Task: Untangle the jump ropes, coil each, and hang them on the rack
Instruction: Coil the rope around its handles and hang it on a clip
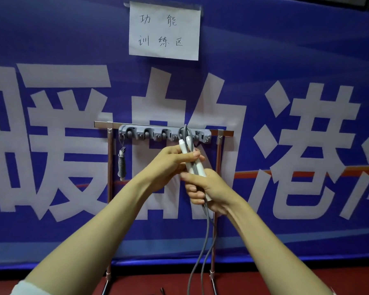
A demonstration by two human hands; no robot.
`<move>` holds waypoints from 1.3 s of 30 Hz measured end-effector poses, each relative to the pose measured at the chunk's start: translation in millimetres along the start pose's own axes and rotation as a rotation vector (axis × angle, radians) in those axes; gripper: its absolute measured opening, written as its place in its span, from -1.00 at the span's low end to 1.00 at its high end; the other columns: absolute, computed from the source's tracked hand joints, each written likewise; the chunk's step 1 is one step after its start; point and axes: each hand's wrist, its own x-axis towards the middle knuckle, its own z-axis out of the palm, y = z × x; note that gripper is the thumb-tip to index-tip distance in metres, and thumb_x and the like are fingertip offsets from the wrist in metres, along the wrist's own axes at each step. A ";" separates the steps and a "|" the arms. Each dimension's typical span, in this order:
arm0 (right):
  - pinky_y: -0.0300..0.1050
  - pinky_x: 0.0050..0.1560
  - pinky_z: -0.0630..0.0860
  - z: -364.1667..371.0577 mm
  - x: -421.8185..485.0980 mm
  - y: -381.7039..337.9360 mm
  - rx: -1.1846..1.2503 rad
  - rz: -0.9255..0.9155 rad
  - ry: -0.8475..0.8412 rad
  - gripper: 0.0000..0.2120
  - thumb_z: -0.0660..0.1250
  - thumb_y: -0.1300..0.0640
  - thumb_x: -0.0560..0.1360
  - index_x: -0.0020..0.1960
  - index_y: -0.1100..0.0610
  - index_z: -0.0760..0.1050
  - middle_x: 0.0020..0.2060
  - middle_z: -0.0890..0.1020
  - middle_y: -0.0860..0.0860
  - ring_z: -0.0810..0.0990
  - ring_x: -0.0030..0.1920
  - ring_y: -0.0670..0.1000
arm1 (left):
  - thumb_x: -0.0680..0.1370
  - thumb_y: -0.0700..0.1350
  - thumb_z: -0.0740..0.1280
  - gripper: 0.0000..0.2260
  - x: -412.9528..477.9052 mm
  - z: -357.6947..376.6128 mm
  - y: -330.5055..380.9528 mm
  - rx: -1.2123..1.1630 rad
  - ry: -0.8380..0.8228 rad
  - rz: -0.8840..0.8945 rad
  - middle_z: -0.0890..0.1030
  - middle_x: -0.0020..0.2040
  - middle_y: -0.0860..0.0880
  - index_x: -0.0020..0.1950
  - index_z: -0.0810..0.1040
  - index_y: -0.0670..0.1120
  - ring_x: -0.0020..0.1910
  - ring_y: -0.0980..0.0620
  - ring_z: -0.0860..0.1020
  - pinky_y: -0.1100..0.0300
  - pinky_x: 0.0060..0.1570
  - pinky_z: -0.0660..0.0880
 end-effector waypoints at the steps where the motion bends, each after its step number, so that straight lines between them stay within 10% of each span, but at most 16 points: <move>1: -0.30 -0.56 0.29 1.6 0.6 -0.4 0.017 -0.009 0.000 -0.88 0.31 0.22 0.56 -0.15 0.22 0.47 -0.46 0.44 0.03 0.32 -0.56 -0.12 | 0.57 -0.16 0.34 -0.89 0.4 0.5 1.6 -0.009 0.003 -0.001 0.69 -0.11 -0.07 0.01 0.61 -0.18 -0.19 0.08 0.64 0.29 -0.25 0.54; 10: 0.03 -0.19 0.53 1.6 -5.6 9.1 -0.660 -0.217 0.223 -0.77 0.31 -0.08 0.55 -0.06 0.10 0.46 -0.34 0.61 -0.02 0.58 -0.28 0.02 | 0.55 -0.11 0.35 -0.79 2.5 -13.2 19.3 0.111 -0.002 0.097 0.69 -0.16 0.05 0.06 0.61 -0.22 -0.24 0.16 0.51 0.22 -0.14 0.35; 17: -0.40 -0.43 0.36 2.6 0.3 -4.0 -0.565 -0.225 0.161 -0.76 0.28 0.02 0.58 -0.09 0.21 0.48 -0.40 0.57 0.03 0.49 -0.50 -0.19 | 0.57 -0.13 0.33 -0.86 7.6 -13.8 25.3 0.112 -0.002 0.104 0.67 -0.17 0.06 0.01 0.62 -0.17 -0.39 0.29 0.49 0.29 -0.27 0.32; 22: -0.20 -0.36 0.38 5.9 14.5 -5.9 -0.483 -0.215 0.201 -0.73 0.26 -0.03 0.59 -0.19 0.12 0.48 -0.41 0.58 0.04 0.49 -0.37 0.05 | 0.56 -0.07 0.35 -0.81 12.1 -7.7 17.5 -0.045 0.086 0.123 0.67 -0.04 -0.03 0.12 0.60 -0.12 -0.17 0.16 0.59 0.20 -0.05 0.47; 26: 0.00 -0.31 0.43 12.4 24.8 -12.5 -0.428 -0.252 0.262 -0.70 0.22 -0.01 0.61 -0.23 0.08 0.51 -0.41 0.55 0.06 0.47 -0.36 0.07 | 0.61 0.06 0.24 -0.66 5.8 3.4 6.6 -0.126 0.103 0.068 0.57 -0.25 -0.03 0.12 0.56 -0.20 -0.31 0.09 0.53 0.30 -0.35 0.47; 31: 0.00 -0.13 0.56 1.7 37.2 -31.4 -0.413 -0.309 0.334 -0.69 0.26 -0.02 0.58 -0.22 0.16 0.53 -0.41 0.59 0.01 0.59 -0.33 0.01 | 0.43 0.40 0.14 -0.28 -9.8 2.5 -30.4 -0.133 -0.101 -0.206 0.55 -0.12 -0.17 0.21 0.52 -0.21 -0.15 -0.12 0.56 0.10 -0.13 0.58; 39: -0.38 -0.41 0.40 -12.4 37.8 -47.3 -0.836 -0.355 0.364 -0.67 0.23 -0.01 0.61 -0.24 0.15 0.47 -0.41 0.57 0.04 0.53 -0.49 -0.21 | 0.57 0.04 0.23 -0.76 -13.8 -33.3 -42.2 -0.152 -0.161 -0.143 0.26 -0.41 0.06 -0.15 0.49 -0.11 -0.51 0.16 0.18 0.32 -0.44 0.30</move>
